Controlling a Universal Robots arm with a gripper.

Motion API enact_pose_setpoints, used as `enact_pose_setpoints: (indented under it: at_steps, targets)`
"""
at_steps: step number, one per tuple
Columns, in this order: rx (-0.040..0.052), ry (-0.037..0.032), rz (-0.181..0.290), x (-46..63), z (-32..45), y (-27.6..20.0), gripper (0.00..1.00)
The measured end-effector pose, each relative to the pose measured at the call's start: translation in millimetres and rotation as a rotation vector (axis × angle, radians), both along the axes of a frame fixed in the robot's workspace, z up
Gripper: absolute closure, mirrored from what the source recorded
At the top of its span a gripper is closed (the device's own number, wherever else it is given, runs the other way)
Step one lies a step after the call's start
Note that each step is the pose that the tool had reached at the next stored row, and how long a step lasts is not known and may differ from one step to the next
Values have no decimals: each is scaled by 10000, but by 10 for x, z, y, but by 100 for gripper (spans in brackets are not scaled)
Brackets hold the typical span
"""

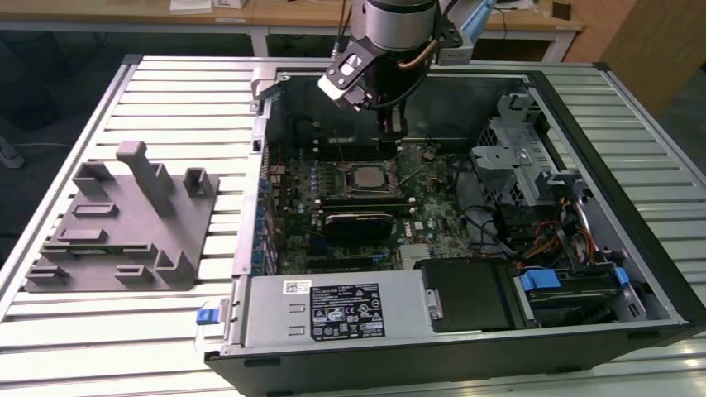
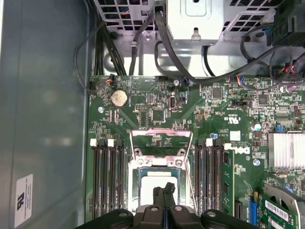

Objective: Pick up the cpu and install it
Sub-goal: 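Close the cpu cover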

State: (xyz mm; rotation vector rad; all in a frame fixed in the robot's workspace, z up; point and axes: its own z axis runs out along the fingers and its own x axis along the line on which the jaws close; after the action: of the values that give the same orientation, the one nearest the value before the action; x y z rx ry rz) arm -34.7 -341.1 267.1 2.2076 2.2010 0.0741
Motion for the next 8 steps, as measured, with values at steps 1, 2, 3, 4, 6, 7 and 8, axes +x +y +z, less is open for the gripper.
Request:
enact_pose_setpoints:
  at_steps: [1, 2, 3, 4, 6, 7, 8]
  targets:
    - [0, 0, 1, 10, 0, 0, 89]
    - [0, 0, 0, 23, 0, 0, 89]
    - [1, 0, 0, 38, 0, 0, 89]
    - [0, 0, 1, 54, 0, 0, 89]
    - [0, 0, 1, 87, 0, 0, 89]
    - [0, 0, 1, 105, 0, 0, 89]
    - [1, 0, 1, 124, 0, 0, 89]
